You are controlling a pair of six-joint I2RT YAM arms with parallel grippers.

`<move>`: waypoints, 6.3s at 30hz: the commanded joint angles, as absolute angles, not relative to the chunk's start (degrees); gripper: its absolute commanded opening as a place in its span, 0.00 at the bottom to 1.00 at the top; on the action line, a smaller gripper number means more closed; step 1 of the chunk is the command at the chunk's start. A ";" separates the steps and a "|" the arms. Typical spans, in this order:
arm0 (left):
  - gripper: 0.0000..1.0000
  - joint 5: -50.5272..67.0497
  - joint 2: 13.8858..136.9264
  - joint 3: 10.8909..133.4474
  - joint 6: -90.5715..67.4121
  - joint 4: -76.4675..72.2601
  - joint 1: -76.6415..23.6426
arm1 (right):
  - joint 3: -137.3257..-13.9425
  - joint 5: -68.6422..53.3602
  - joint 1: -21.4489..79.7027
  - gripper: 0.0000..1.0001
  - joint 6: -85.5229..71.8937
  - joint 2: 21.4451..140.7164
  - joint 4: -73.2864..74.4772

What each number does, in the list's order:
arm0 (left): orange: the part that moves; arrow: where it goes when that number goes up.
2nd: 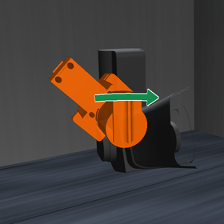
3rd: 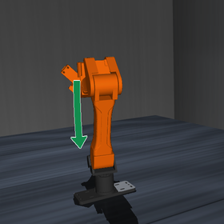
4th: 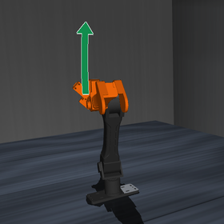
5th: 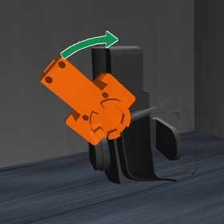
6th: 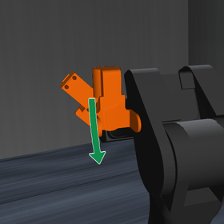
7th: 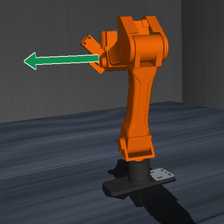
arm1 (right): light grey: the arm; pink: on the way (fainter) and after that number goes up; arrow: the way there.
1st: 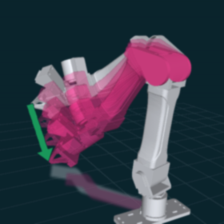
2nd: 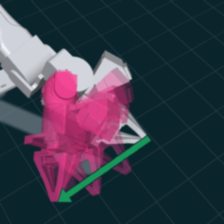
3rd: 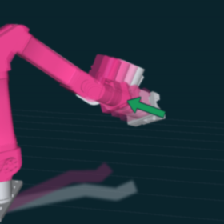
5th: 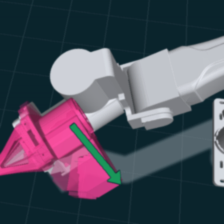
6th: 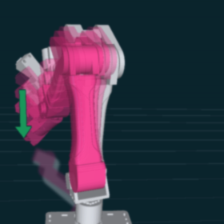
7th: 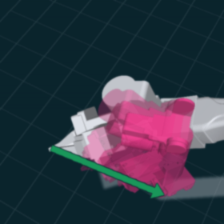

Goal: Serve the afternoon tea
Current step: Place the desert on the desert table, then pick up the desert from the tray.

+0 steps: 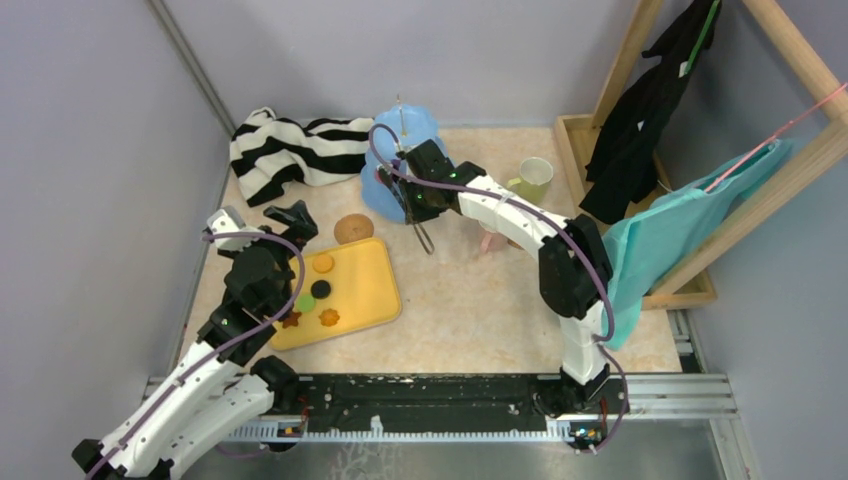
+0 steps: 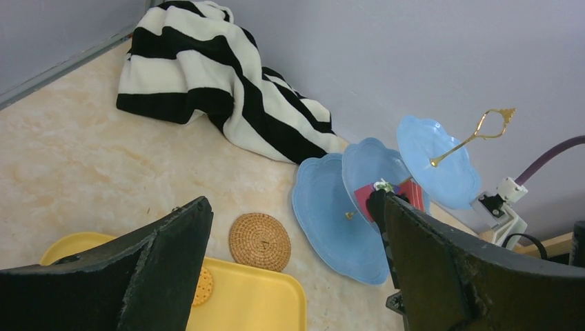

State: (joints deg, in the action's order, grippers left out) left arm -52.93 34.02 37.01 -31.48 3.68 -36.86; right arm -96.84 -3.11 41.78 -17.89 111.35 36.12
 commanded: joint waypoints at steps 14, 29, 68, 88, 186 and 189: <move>0.99 -52.57 34.50 35.34 -31.33 0.11 -36.74 | -114.15 -6.13 39.21 0.06 -17.39 120.39 39.69; 0.99 -52.29 34.72 34.98 -31.29 -0.09 -36.66 | -117.25 -3.18 39.07 0.16 -17.66 122.96 41.63; 0.99 -52.61 34.61 35.32 -30.52 -0.04 -36.63 | -110.86 -3.43 38.60 0.34 -17.93 118.86 38.79; 0.99 -52.69 35.07 35.95 -29.97 -0.35 -36.56 | -108.97 -2.93 38.59 0.36 -17.75 114.79 37.33; 0.99 -42.30 41.60 64.06 1.93 15.53 -35.77 | -79.81 0.66 67.65 0.39 -16.52 104.97 24.93; 0.99 -39.94 43.02 66.00 2.42 15.88 -35.64 | -81.37 0.71 67.91 0.39 -16.35 106.20 25.79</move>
